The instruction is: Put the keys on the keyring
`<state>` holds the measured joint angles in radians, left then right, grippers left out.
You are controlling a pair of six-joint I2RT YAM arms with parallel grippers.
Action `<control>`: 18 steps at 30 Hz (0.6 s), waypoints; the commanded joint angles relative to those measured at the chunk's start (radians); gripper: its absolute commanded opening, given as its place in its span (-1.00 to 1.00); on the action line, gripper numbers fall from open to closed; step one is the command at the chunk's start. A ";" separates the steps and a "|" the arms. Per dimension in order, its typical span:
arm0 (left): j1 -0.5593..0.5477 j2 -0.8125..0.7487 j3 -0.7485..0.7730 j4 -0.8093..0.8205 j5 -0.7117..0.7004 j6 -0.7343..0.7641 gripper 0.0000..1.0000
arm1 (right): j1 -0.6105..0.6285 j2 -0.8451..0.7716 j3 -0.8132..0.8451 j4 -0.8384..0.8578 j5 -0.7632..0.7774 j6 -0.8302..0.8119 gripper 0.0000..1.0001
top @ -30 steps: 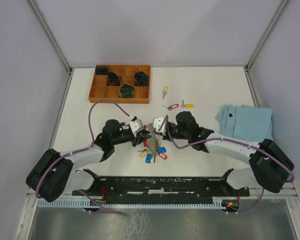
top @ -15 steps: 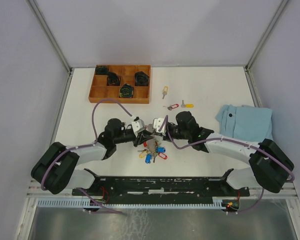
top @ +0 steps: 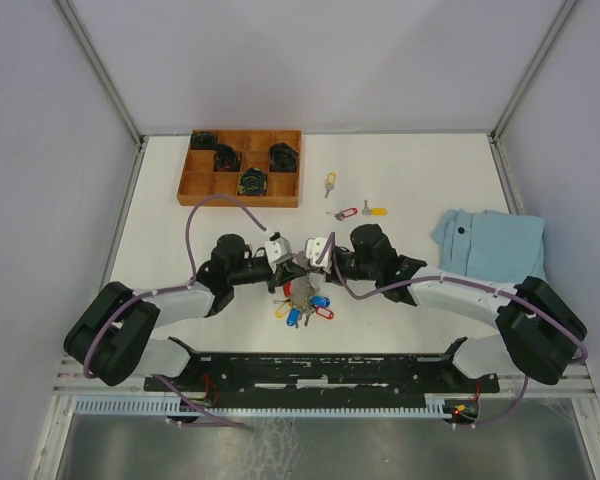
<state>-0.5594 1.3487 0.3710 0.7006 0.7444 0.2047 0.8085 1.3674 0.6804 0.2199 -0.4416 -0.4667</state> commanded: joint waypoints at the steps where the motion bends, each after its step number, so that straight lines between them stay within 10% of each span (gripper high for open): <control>1: -0.001 -0.029 0.067 -0.082 -0.037 0.037 -0.95 | -0.003 -0.026 -0.030 0.050 0.100 0.024 -0.84; 18: -0.003 -0.113 0.236 -0.456 -0.422 -0.545 -0.95 | -0.006 -0.107 0.004 0.026 0.453 0.457 -0.04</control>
<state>-0.5606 1.2430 0.4995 0.3656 0.4229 -0.1364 0.8036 1.2949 0.6113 0.2527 -0.0402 -0.0872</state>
